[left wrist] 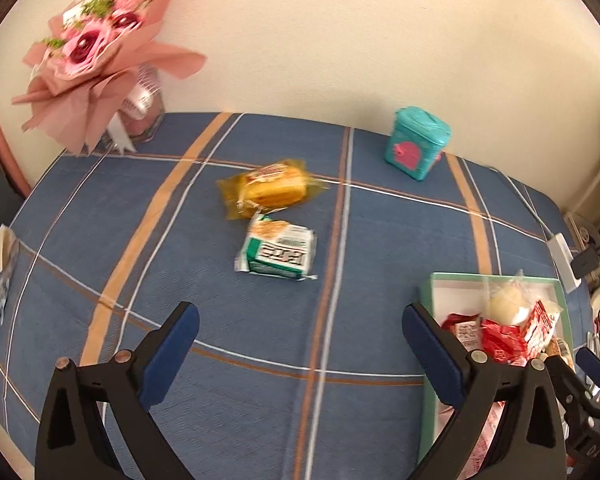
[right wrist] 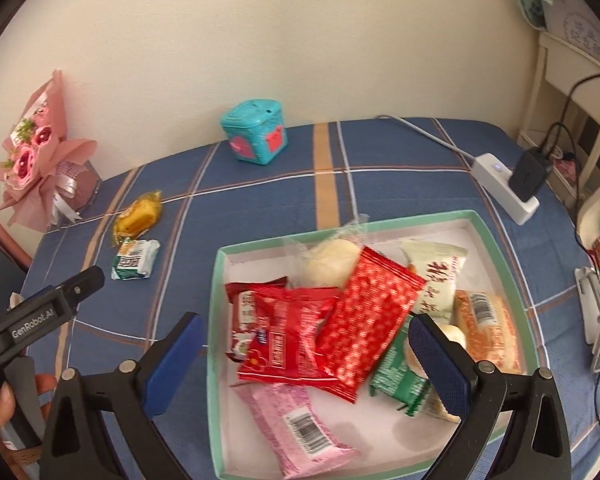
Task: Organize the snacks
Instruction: 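Move both open tools back toward the yellow bread and cracker packs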
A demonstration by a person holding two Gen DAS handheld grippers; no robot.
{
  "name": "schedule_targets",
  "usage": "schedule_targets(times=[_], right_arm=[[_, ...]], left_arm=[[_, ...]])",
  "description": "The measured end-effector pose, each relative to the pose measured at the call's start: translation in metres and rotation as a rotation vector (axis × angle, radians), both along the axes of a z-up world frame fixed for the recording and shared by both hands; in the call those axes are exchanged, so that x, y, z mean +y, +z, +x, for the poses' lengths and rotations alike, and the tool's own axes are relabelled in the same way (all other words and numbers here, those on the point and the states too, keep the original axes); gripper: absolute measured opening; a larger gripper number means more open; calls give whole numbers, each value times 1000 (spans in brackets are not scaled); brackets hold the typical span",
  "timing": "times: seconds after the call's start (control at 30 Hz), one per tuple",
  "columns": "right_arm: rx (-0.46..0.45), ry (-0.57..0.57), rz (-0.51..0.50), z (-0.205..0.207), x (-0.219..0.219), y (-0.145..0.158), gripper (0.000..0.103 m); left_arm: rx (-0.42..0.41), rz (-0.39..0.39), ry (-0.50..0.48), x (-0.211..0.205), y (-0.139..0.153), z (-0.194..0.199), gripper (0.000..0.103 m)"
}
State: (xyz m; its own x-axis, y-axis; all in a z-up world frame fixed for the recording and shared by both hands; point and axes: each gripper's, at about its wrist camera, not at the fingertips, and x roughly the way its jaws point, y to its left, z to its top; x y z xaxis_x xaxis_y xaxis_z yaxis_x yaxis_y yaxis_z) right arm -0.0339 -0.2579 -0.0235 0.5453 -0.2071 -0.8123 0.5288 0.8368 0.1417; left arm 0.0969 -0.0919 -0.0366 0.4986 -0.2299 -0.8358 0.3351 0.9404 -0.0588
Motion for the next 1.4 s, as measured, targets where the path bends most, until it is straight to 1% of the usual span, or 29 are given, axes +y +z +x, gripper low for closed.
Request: schedule_targets(times=[0.07, 0.13, 0.2, 0.27, 0.37, 0.47, 0.57, 0.77, 1.03, 1.23, 1.4], right_arm=[[-8, 37, -4, 7, 10, 0, 103], [-12, 64, -9, 15, 20, -1, 103], [-16, 88, 12, 23, 28, -5, 103], [-20, 112, 40, 31, 36, -10, 103], [8, 143, 33, 43, 48, -17, 103], [36, 170, 36, 53, 58, -25, 103], [58, 177, 57, 63, 63, -35, 103], [75, 188, 71, 82, 71, -42, 103], [87, 200, 71, 115, 82, -47, 103], [64, 208, 45, 142, 90, -46, 103], [54, 220, 23, 165, 96, -52, 103]], left_arm=[[2, 12, 19, 8, -1, 3, 101], [-28, 64, 24, 12, 1, 4, 101], [-57, 122, 20, 14, 1, 4, 101], [-64, 139, 26, 19, 2, 6, 101], [-34, 105, 50, 31, -2, 14, 101], [8, 92, 70, 40, -9, 23, 101], [32, 91, 103, 51, -16, 32, 101], [86, 57, 171, 72, -30, 49, 101], [81, 50, 222, 85, -34, 70, 101], [77, 46, 227, 86, -41, 89, 101], [69, 34, 234, 91, -46, 104, 101]])
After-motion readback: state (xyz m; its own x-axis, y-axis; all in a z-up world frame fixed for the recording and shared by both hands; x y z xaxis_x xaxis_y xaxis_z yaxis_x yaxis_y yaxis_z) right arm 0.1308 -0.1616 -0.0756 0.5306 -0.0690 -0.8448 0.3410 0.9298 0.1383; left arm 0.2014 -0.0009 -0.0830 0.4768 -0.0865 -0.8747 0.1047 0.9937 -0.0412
